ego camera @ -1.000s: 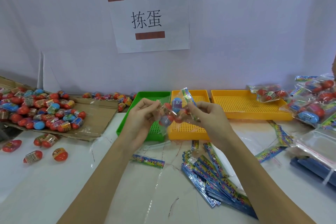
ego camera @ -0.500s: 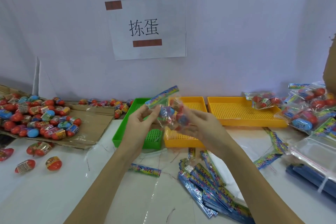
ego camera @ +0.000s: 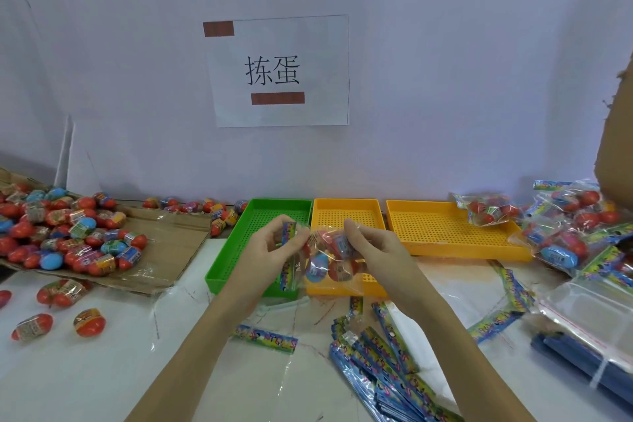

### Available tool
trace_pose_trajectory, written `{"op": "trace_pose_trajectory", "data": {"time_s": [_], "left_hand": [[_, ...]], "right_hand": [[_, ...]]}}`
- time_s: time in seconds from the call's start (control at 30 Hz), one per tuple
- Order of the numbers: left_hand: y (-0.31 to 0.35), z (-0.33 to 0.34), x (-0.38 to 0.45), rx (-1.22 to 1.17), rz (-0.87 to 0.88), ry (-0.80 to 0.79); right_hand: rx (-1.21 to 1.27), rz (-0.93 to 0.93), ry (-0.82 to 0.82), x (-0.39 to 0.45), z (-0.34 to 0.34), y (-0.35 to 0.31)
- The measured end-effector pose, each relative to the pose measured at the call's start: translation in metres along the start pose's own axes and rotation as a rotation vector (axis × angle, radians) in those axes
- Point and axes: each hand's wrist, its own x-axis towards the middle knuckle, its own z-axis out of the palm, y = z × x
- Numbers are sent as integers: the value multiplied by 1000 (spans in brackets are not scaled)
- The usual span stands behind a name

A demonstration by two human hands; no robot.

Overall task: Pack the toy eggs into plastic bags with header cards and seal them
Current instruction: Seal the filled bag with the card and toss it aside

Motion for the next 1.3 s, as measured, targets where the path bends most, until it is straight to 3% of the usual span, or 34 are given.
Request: {"op": "trace_pose_trajectory", "data": {"time_s": [0.1,0.33,0.57,0.83,1.03,1.3], "left_hand": [[0,2,-1,7,32,-24],[-1,1,2,4,102,135],[-6,18,-2,214,152,278],[-5,20,-2,378,283,349],[-9,17,-1,343,227,364],[0,17,-2,344,261,341]], "right_hand": [[33,12,41,0,3,0],[303,118,37,-1,0,-6],[246,88,26,-4,9,-7],[352,170,181,-2,11,-5],[319,202,-55,-4,8,-5],[346,165,9,2,-5,-3]]}}
